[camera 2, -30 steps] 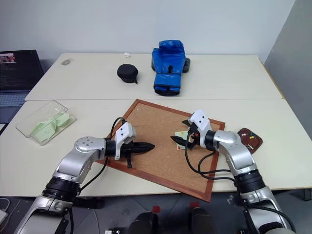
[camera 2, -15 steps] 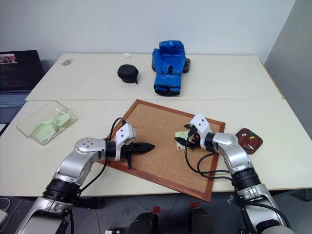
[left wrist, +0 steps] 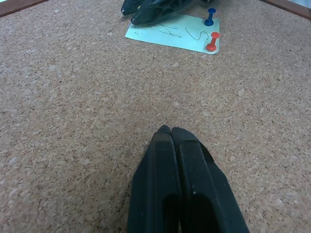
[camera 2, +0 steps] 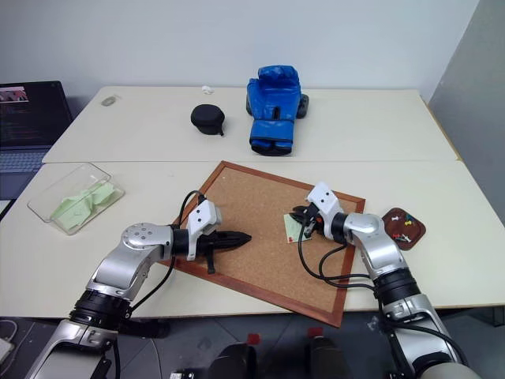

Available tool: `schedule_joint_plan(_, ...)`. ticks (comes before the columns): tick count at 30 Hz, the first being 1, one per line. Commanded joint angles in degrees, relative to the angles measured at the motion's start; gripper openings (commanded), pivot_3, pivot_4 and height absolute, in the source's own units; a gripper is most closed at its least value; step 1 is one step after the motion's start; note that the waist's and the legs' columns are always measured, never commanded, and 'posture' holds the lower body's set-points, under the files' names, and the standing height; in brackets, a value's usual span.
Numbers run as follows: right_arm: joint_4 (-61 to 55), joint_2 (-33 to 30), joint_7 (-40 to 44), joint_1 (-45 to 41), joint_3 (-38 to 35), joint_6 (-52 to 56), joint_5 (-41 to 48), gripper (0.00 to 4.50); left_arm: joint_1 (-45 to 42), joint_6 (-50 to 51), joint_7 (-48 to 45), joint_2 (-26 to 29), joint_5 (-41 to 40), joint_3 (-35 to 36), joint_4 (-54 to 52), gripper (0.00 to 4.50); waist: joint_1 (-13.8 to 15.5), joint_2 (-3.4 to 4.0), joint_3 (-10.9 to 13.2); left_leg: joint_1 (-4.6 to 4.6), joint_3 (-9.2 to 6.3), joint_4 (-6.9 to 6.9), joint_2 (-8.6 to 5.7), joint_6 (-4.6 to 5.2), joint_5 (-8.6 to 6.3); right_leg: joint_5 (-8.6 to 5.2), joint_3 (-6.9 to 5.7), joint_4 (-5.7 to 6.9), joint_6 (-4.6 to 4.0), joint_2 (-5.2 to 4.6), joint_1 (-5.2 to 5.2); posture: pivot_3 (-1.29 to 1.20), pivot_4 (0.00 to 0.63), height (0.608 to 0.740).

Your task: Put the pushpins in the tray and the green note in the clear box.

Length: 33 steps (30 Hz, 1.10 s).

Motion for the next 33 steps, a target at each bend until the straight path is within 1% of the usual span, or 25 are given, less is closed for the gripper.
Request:
schedule_joint_plan(1, 0.21, 0.33, 0.61, -1.77, -0.23, -1.64, -0.54, 0.02, 0.25, 0.16, -0.03, -0.59, 0.46, -1.02, -0.71, 0.00, 0.00, 0.00, 0.00, 0.00, 0.00, 0.00, 0.00, 0.00, 0.00, 0.00, 0.00, 0.00, 0.00, 0.00, 0.00, 0.00, 0.150, 0.740)
schedule_joint_plan(4, -0.39, 0.25, 1.39, -1.43, -0.55, -1.72, -0.22, 0.02, 0.73, 0.60, 0.15, -0.62, 0.51, -1.18, -1.31, 0.00, 0.00, 0.00, 0.00, 0.01, 0.00, 0.01, 0.00, 0.00, 0.00, 0.00, 0.00, 0.00, 0.00, 0.00, 0.00, 0.00, 0.150, 0.740)
schedule_joint_plan(12, -4.85, -0.88, 5.38, -0.63, -2.87, -0.33, 4.01, 0.02, 1.22, 3.12, 1.17, -0.68, 0.31, -1.08, -2.21, 0.00, 0.02, 0.00, 0.00, 0.00, -0.03, 0.00, 0.00, 0.00, 0.00, 0.00, 0.00, 0.01, 0.00, -0.01, 0.00, 0.00, 0.150, 0.740)
schedule_joint_plan(16, -6.72, -1.68, 6.54, 0.40, -2.91, -0.72, 3.87, 0.02, 1.21, 3.52, 1.28, -0.54, 0.36, -0.97, -2.40, 0.00, 0.02, 0.00, 0.00, 0.00, -0.03, 0.00, 0.00, 0.00, 0.00, 0.00, 0.00, 0.01, 0.00, 0.00, 0.00, 0.00, 0.150, 0.740)
schedule_joint_plan(29, -8.07, -1.18, 5.87, 1.16, -4.18, -0.50, 4.65, 0.02, 0.65, 4.12, 1.56, -0.42, 1.04, -1.08, -1.61, 0.00, 0.04, 0.00, 0.00, 0.02, -0.04, 0.00, 0.02, 0.00, 0.00, 0.00, 0.00, 0.02, 0.00, 0.00, 0.00, 0.00, 0.150, 0.740)
schedule_joint_plan(33, -9.06, -1.41, 6.04, 1.39, -4.47, 0.12, 5.37, 0.02, 0.39, 4.80, 2.54, -0.35, 2.54, -2.17, -1.00, 0.00, 0.05, 0.01, 0.00, 0.04, -0.03, 0.01, 0.01, 0.00, 0.00, 0.00, 0.00, 0.03, 0.00, 0.00, 0.01, 0.00, 0.150, 0.740)
